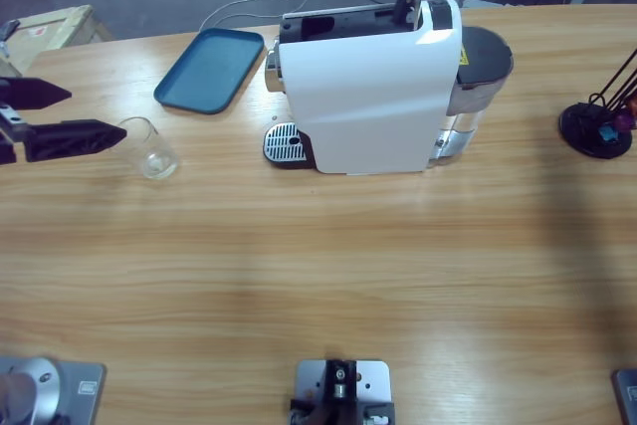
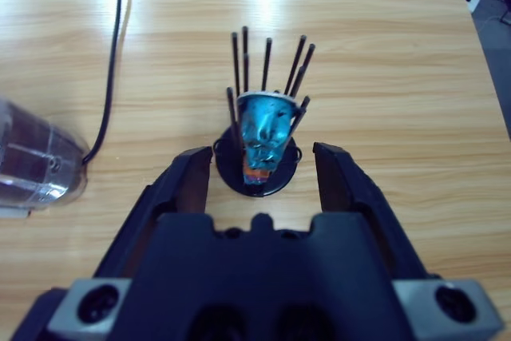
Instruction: Pour coffee
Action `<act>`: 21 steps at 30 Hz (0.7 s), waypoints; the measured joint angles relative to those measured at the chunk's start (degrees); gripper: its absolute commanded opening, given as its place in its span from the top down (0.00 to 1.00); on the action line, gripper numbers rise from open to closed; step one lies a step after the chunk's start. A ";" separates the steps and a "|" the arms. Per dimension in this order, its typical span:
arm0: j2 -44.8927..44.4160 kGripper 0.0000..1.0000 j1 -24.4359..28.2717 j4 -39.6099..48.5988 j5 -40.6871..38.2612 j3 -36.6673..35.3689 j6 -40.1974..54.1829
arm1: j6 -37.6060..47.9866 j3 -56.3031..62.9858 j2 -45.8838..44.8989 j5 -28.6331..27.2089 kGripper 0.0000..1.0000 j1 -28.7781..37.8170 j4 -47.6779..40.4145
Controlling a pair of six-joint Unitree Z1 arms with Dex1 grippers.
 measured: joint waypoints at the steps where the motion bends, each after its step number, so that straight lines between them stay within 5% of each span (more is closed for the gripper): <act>1: 0.00 0.00 0.00 0.00 0.00 0.08 -0.17 | 0.05 0.00 0.39 0.00 0.46 -0.07 -0.14; 3: 0.00 0.00 0.00 0.00 0.00 0.21 -0.50 | 0.07 0.00 0.95 0.00 0.47 -0.23 -0.30; 5: 0.00 0.00 0.00 0.00 0.00 0.21 -0.67 | 0.07 0.00 1.34 0.00 0.68 -0.36 -0.45; 6: -0.01 0.00 0.00 0.00 0.00 0.21 -0.81 | 0.07 0.00 1.41 0.00 0.70 -0.43 -0.55; 21: -1.49 0.00 -0.07 0.00 0.00 1.14 -2.44 | 1.10 0.00 1.66 0.46 0.70 -0.91 -1.58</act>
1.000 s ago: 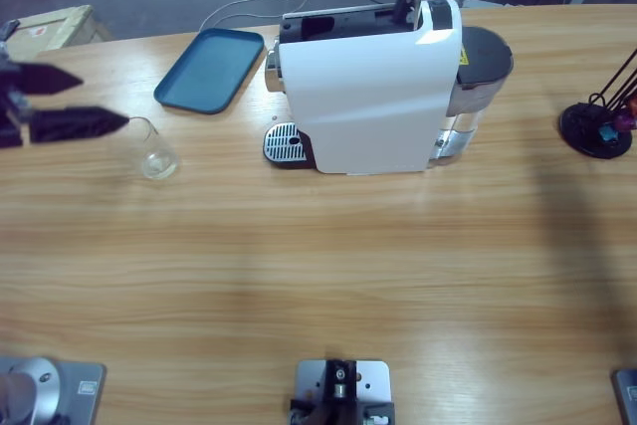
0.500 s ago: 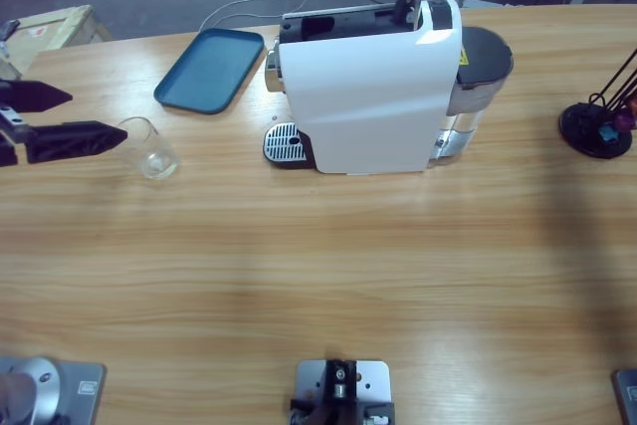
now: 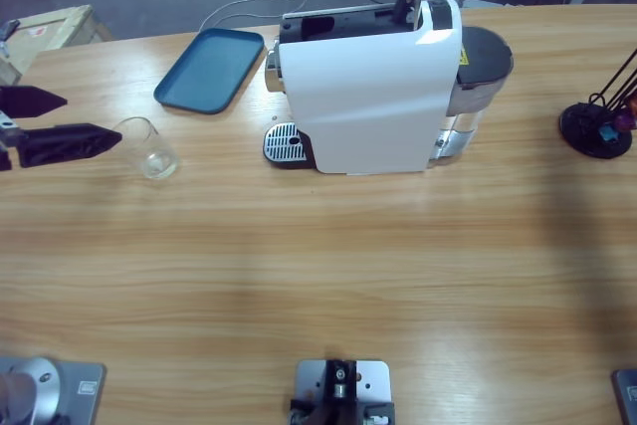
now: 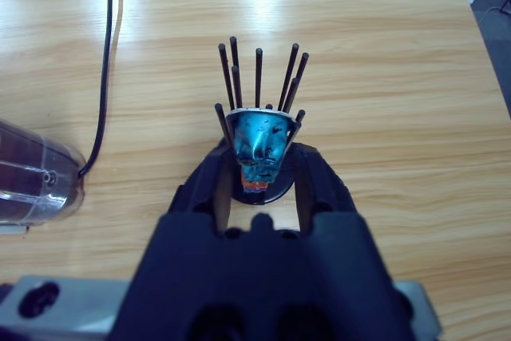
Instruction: Pour coffee
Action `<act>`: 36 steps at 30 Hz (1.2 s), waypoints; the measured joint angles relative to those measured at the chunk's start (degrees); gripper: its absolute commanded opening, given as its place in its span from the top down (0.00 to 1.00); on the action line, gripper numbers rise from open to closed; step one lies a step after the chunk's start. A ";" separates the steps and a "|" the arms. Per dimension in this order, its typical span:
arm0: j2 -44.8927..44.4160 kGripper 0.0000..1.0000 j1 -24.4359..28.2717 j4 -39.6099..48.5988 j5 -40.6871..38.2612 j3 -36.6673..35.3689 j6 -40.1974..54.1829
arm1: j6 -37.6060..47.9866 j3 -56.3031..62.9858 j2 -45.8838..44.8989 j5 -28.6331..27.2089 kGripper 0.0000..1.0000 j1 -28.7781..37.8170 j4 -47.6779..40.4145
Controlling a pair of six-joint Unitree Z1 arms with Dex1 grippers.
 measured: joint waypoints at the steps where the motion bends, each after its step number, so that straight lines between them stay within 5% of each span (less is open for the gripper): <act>1: 0.00 0.00 0.00 0.00 0.00 0.01 0.00 | 0.10 0.00 0.03 0.09 0.70 0.00 -0.02; 8: -0.02 0.00 0.00 0.00 0.00 0.77 -0.13 | 0.50 0.00 2.03 0.16 0.71 -0.01 -0.81; 10: -0.13 0.00 0.00 0.00 0.00 0.95 -0.20 | 0.50 0.00 2.61 0.16 0.98 -0.01 -0.95; 11: -0.16 0.00 0.00 0.00 0.00 1.02 -0.26 | 0.50 0.00 2.63 0.16 1.00 -0.01 -0.95; 36: -0.79 0.01 -0.63 0.00 -0.01 2.62 -1.94 | 2.61 -5.74 -0.36 0.16 1.00 -0.07 1.30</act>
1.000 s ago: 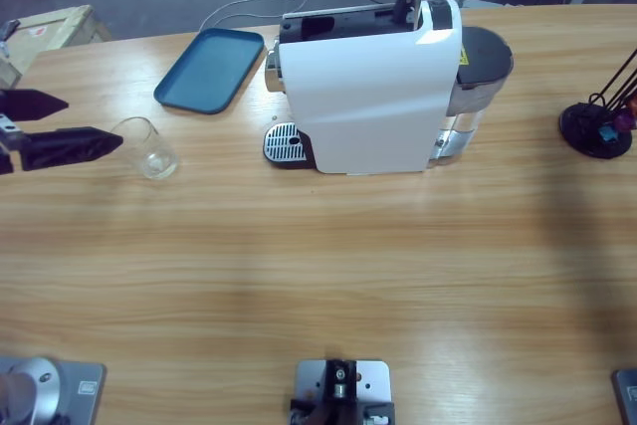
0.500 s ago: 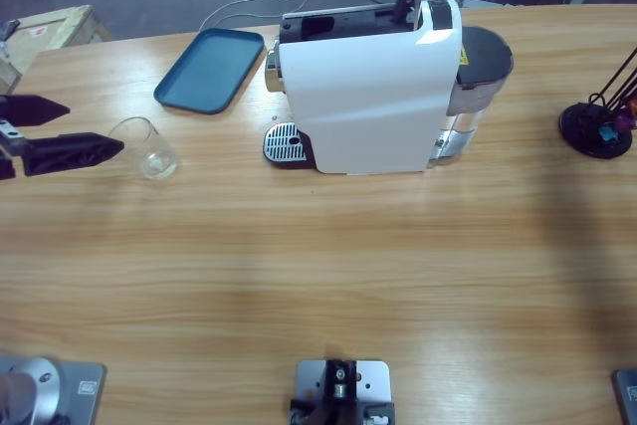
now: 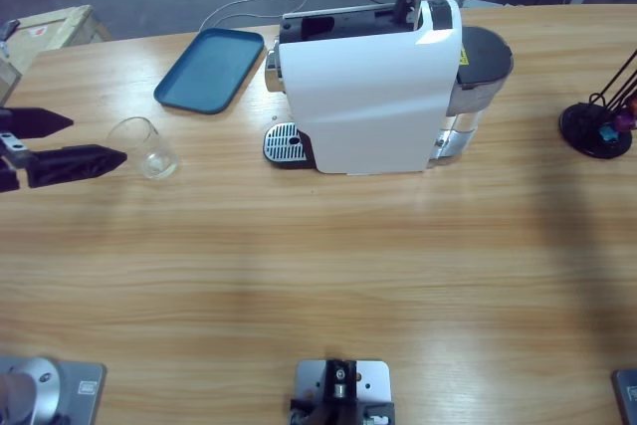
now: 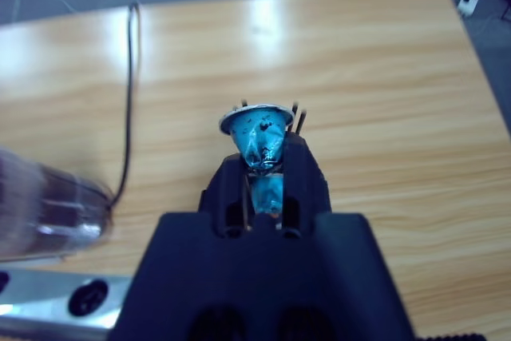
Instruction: Pour coffee
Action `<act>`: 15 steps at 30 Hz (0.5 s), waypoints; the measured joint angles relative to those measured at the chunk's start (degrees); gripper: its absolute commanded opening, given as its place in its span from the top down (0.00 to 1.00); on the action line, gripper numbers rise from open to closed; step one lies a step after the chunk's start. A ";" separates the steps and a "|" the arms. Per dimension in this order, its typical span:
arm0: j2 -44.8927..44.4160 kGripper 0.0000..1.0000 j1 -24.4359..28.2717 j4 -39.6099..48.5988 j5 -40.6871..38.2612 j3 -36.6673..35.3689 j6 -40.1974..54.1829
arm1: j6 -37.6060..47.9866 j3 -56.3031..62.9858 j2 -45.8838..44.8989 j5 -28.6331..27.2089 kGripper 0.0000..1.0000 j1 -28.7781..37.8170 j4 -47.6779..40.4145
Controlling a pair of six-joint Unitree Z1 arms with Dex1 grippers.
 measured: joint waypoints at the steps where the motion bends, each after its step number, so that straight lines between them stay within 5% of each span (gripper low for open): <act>1: -0.16 0.01 0.00 0.00 0.00 0.01 0.00 | 0.22 -0.75 -1.00 0.00 1.00 0.00 0.75; 7: -1.49 0.01 -0.01 0.00 0.00 0.15 -0.19 | 1.53 -2.00 -8.69 0.17 1.00 2.43 7.73; 15: -2.84 0.01 -0.07 0.79 1.07 0.46 -0.22 | -17.61 -10.08 -5.48 5.49 1.00 33.94 13.90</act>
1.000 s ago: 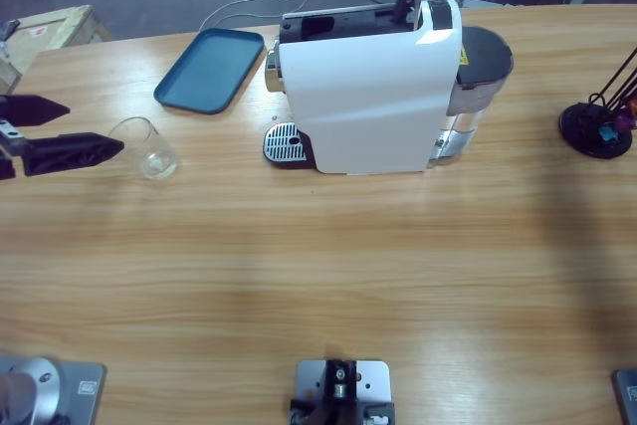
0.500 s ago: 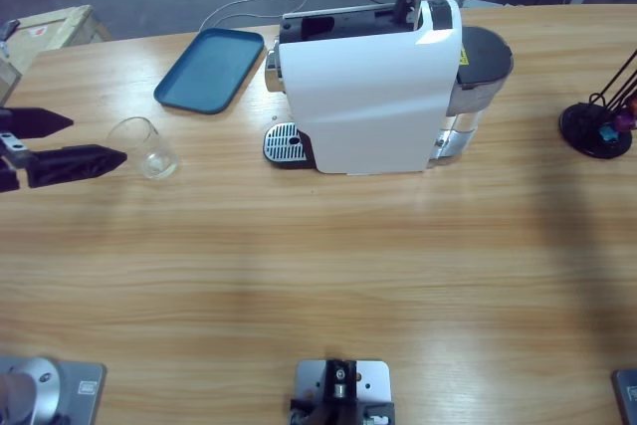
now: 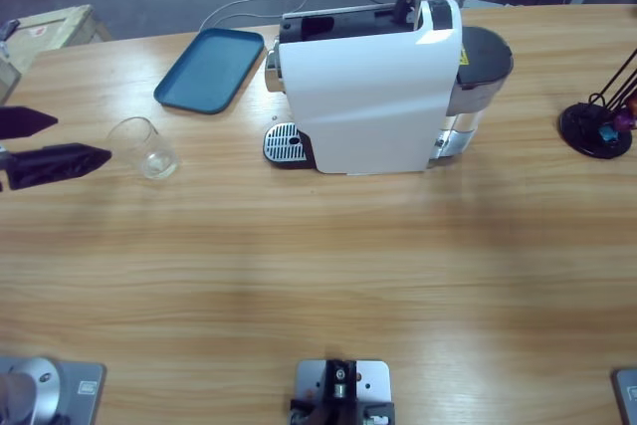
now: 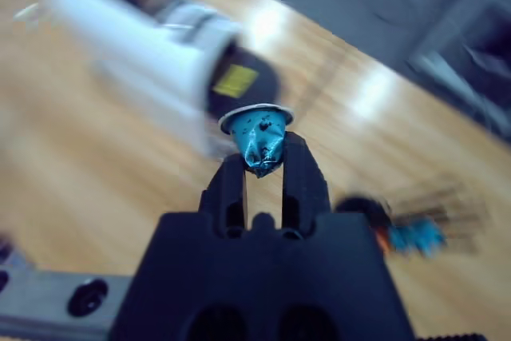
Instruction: Pour coffee
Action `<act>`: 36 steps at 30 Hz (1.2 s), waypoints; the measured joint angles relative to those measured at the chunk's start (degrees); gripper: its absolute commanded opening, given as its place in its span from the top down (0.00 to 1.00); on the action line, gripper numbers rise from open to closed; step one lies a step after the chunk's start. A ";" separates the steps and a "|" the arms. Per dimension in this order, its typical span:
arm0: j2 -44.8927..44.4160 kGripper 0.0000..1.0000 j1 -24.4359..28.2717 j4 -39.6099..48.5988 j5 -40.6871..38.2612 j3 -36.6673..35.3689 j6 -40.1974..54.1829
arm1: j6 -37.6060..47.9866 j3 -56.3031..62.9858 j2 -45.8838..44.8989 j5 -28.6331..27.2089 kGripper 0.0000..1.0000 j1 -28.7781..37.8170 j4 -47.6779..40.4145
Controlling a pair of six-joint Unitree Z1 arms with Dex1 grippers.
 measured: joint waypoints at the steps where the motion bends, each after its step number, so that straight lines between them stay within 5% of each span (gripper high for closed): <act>1: -0.41 0.01 0.00 0.43 0.01 0.01 0.00 | -2.15 -2.68 2.33 1.13 1.00 2.50 1.15; 5: -3.34 0.01 0.00 3.58 0.01 0.24 0.19 | -7.24 -16.02 13.86 4.74 1.00 9.18 4.94; 15: -7.77 0.01 0.00 6.41 0.01 1.60 0.25 | -11.17 -33.81 33.02 5.93 1.00 10.63 7.02; 36: -7.30 0.01 0.00 5.67 0.01 3.16 0.24 | -12.92 -39.03 43.49 5.93 1.00 7.21 7.04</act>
